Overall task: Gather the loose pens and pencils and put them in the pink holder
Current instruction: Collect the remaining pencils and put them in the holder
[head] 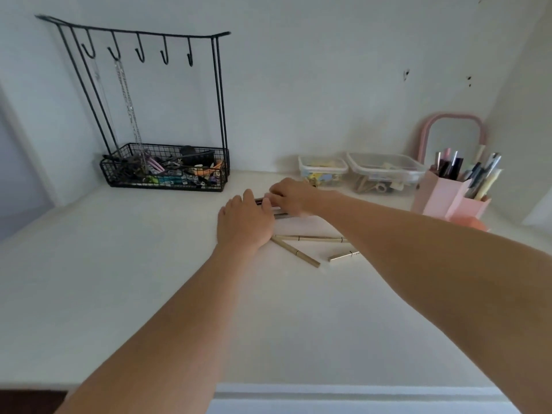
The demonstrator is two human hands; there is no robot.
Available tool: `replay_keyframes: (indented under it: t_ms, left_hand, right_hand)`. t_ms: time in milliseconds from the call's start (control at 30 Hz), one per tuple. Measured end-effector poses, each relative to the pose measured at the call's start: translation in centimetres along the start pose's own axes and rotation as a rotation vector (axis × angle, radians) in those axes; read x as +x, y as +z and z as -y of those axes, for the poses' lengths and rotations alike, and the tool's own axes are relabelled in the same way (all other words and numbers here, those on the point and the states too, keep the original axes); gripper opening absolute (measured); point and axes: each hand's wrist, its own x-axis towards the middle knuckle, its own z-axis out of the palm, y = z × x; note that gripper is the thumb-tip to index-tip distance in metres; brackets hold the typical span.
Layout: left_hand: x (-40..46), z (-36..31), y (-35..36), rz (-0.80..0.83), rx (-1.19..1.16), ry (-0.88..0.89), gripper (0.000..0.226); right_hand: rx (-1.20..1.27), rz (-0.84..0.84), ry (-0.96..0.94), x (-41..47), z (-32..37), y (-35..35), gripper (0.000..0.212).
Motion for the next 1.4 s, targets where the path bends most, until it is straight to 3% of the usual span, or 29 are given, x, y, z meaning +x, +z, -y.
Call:
replay_keyframes:
  t_ms: [133, 333, 633, 767, 900, 1067, 1400]
  left_hand:
    - [0.0, -0.4, 0.4, 0.069, -0.026, 0.093, 0.062]
    - [-1.0, -1.4, 0.9, 0.18, 0.114, 0.232, 0.078]
    - [-2.5, -3.2, 1.3, 0.142, 0.134, 0.195, 0.064]
    - [-2.4, -3.1, 0.8, 0.104, -0.014, 0.17, 0.064]
    - [-1.9, -2.9, 0.1, 0.047, -0.124, 0.248, 0.059]
    - [-1.1, -2.7, 0.5, 0.152, -0.081, 0.33, 0.058]
    - [-1.1, -2.7, 0.9, 0.171, 0.01, 0.358, 0.053]
  right_hand:
    - [-0.03, -0.045, 0.041, -0.6, -1.1, 0.1, 0.046]
    - [0.054, -0.026, 0.031, -5.5, -3.9, -0.6, 0.038]
    - [0.51, -0.325, 0.072, -8.9, -4.5, 1.5, 0.028]
    - [0.452, -0.449, 0.049, -10.4, -5.7, -1.0, 0.023]
    - [0.33, -0.285, 0.079, -13.5, -8.0, -3.5, 0.03]
    - [0.159, -0.039, 0.129, -14.6, -9.1, -3.5, 0.025]
    - [0.185, 0.001, 0.071, -14.1, -10.0, -3.3, 0.014]
